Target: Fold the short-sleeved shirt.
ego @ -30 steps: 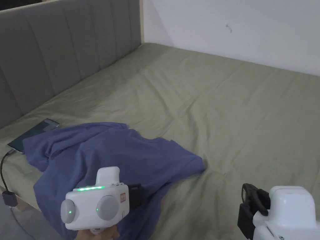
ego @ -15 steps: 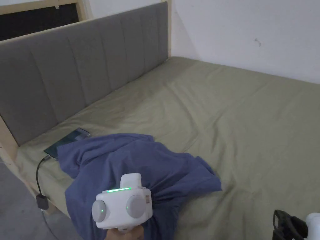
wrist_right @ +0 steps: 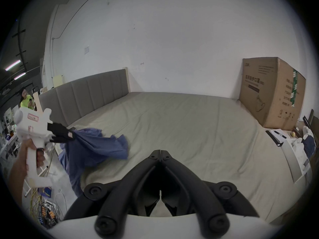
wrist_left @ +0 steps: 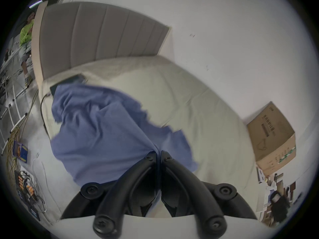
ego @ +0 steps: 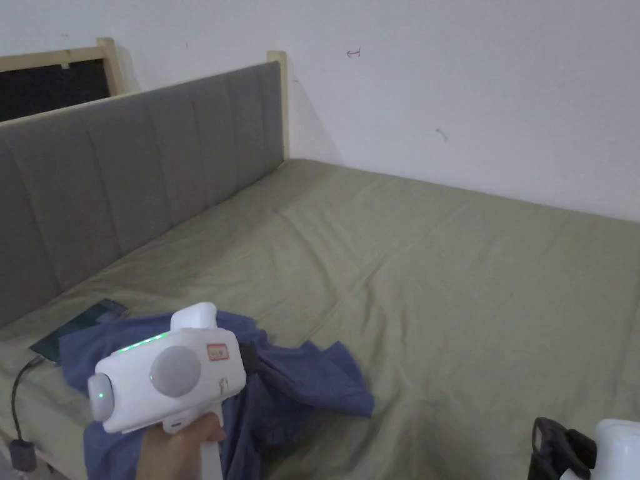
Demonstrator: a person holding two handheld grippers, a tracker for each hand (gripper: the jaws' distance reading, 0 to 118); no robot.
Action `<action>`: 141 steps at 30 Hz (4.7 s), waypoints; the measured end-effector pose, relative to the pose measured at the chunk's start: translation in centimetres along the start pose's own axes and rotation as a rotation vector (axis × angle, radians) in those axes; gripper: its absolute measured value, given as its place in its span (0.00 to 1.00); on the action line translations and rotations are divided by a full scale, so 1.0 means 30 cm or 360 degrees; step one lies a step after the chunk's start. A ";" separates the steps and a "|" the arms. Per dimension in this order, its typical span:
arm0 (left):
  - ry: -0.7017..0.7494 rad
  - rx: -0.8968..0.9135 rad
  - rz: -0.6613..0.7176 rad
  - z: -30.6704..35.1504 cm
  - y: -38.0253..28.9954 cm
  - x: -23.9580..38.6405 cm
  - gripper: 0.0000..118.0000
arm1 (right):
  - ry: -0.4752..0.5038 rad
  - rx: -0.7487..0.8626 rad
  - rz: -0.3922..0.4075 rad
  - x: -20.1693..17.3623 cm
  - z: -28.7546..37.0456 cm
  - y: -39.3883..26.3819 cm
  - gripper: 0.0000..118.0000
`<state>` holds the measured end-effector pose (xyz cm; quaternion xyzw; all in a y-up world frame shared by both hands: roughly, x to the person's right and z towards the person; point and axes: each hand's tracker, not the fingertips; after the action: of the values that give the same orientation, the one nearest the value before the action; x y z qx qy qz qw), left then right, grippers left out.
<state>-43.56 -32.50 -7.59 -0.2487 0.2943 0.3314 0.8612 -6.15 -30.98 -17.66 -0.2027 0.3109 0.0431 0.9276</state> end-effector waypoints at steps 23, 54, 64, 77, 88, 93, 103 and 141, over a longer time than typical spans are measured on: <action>-0.1320 -0.0263 -0.0722 0.202 -0.257 1.278 0.02 | -0.0709 0.0228 -0.0392 0.585 0.427 -0.038 0.00; -0.0929 -0.0439 -0.1035 -0.074 -0.658 1.027 0.95 | -0.0716 0.0072 -0.0555 0.714 0.378 -0.154 0.00; 0.0022 -0.0350 -0.0960 -0.182 -0.431 0.602 0.02 | -0.0499 -0.0010 -0.0375 0.535 0.242 -0.113 0.00; -0.0124 -0.0503 -0.0640 -0.456 -0.319 0.458 0.60 | -0.0366 -0.0184 -0.0276 0.431 -0.007 -0.111 0.00; -0.0077 -0.0695 -0.0812 -0.731 -0.420 0.580 0.95 | -0.0356 -0.0327 -0.0307 0.486 -0.125 -0.166 0.00; -0.0005 -0.0585 -0.1121 -0.675 -0.466 0.645 0.62 | -0.0381 -0.0388 -0.0271 0.523 -0.147 -0.176 0.00; 0.0019 -0.0499 -0.1305 -0.599 -0.458 0.695 0.01 | -0.0278 -0.0453 -0.0030 0.698 -0.291 0.062 0.00; -0.0212 -0.0414 -0.1030 -0.331 -0.286 0.621 0.01 | -0.0193 -0.0997 -0.0157 1.034 -0.956 0.223 0.03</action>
<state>-29.51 -36.42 -25.09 -0.4144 0.0988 0.0914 0.9001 1.33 -37.82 -59.20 -0.4902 0.2164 0.1038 0.8379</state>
